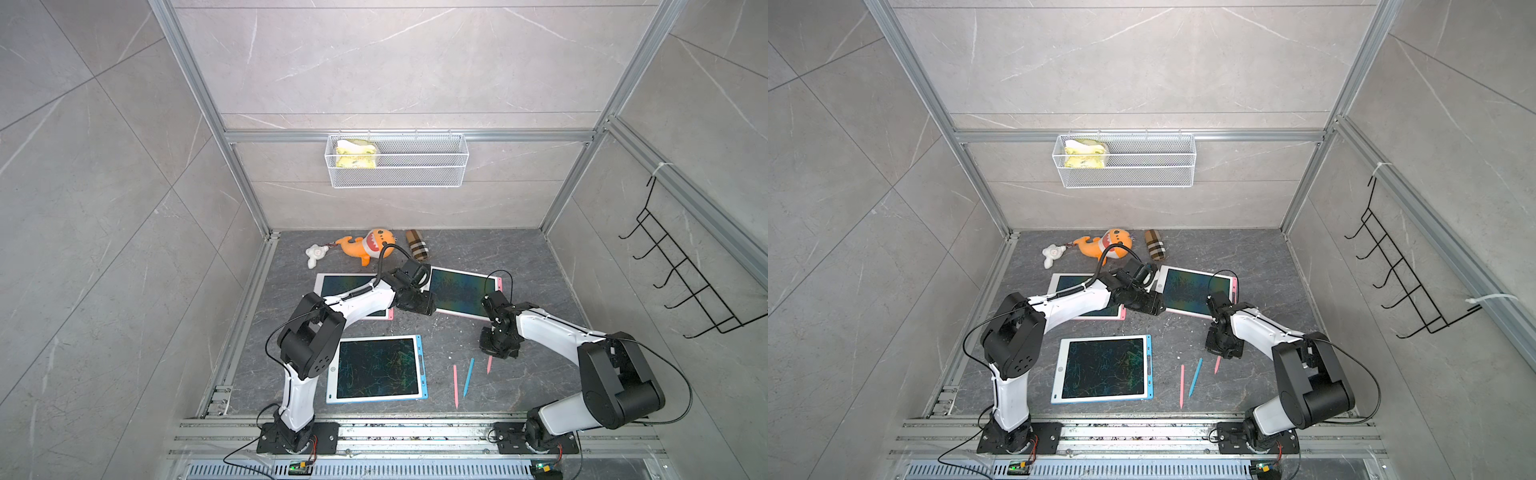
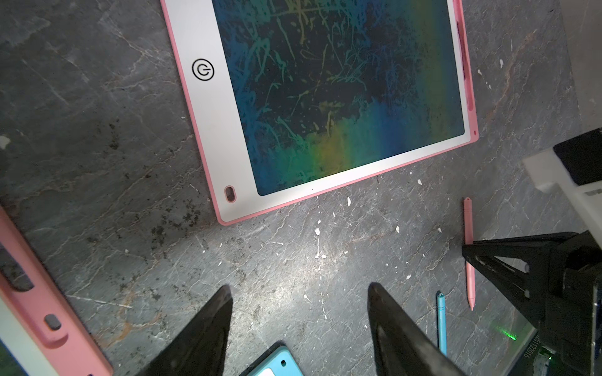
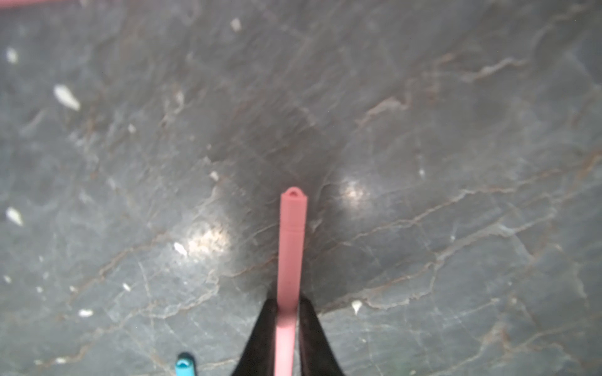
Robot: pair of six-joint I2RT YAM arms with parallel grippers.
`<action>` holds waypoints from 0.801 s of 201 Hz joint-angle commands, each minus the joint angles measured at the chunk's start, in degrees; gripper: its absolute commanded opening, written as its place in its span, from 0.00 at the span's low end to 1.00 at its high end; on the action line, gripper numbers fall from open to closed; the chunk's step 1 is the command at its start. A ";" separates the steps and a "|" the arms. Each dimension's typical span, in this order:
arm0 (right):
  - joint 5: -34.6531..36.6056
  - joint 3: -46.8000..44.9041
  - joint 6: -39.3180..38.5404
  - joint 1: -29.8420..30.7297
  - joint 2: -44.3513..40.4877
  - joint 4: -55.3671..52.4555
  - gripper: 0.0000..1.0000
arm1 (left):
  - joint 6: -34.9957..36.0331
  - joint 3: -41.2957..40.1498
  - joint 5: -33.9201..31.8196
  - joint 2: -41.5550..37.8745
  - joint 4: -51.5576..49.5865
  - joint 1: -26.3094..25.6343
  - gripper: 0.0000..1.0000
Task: Place the stylus back onto the writing tablet
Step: Pick up the stylus from the center of the board.
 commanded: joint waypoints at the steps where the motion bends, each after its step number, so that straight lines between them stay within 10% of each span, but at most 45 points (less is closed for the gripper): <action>1: 1.21 -1.39 -0.53 -0.45 3.21 2.70 0.01 | 0.53 0.51 0.86 -0.78 -0.19 0.21 0.67; 161: 5.23 8.86 -4.18 -0.49 -5.01 -6.97 0.00 | -0.79 2.69 -0.60 0.83 -1.18 0.42 0.66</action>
